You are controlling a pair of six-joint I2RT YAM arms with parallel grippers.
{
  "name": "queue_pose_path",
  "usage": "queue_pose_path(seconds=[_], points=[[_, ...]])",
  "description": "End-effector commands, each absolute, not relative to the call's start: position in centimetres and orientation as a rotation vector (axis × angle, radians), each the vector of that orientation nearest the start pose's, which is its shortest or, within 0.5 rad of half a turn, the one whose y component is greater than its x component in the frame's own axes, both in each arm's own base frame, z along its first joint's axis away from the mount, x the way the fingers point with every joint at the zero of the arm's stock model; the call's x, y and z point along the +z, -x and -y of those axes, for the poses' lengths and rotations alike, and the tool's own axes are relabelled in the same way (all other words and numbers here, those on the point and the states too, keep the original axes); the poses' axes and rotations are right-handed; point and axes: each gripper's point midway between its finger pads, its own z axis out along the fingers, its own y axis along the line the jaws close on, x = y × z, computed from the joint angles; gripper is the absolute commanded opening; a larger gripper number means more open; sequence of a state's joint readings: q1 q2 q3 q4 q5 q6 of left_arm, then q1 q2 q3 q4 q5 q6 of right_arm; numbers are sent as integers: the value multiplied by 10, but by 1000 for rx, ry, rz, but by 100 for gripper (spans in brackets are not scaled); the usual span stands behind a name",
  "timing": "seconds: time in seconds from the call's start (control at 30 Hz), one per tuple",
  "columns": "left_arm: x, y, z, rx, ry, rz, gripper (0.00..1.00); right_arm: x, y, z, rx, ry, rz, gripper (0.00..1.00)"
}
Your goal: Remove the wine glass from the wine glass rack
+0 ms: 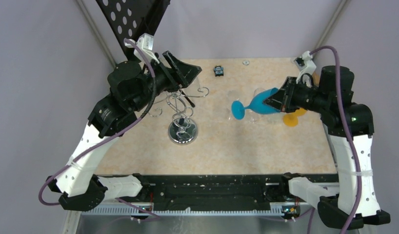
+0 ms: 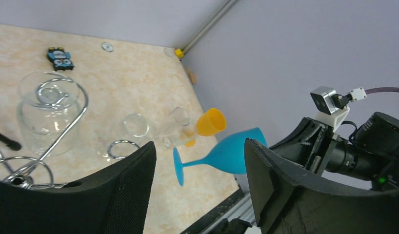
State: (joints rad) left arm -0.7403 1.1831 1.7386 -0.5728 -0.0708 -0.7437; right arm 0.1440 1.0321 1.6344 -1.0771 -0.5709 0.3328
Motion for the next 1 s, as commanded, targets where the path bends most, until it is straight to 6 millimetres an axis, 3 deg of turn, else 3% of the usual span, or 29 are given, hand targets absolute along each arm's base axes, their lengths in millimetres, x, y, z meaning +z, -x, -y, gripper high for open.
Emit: queue_pose_path(seconds=[0.0, 0.3, 0.47, 0.7, 0.97], points=[[503, -255, 234, -962, 47, -1692, 70, 359, -202, -132, 758, 237, -2224, 0], [500, -268, 236, -916, 44, -1705, 72, 280, -215, -82, 343, 20, -2500, 0], [495, -279, 237, -922, 79, -1752, 71, 259, -221, -52, 126, -144, -2507, 0], [491, -288, 237, -950, 91, -1775, 70, 232, -229, -31, -25, -281, -2481, 0], [487, -287, 239, -941, 52, -1784, 70, 216, -236, -22, -78, -351, -2438, 0]])
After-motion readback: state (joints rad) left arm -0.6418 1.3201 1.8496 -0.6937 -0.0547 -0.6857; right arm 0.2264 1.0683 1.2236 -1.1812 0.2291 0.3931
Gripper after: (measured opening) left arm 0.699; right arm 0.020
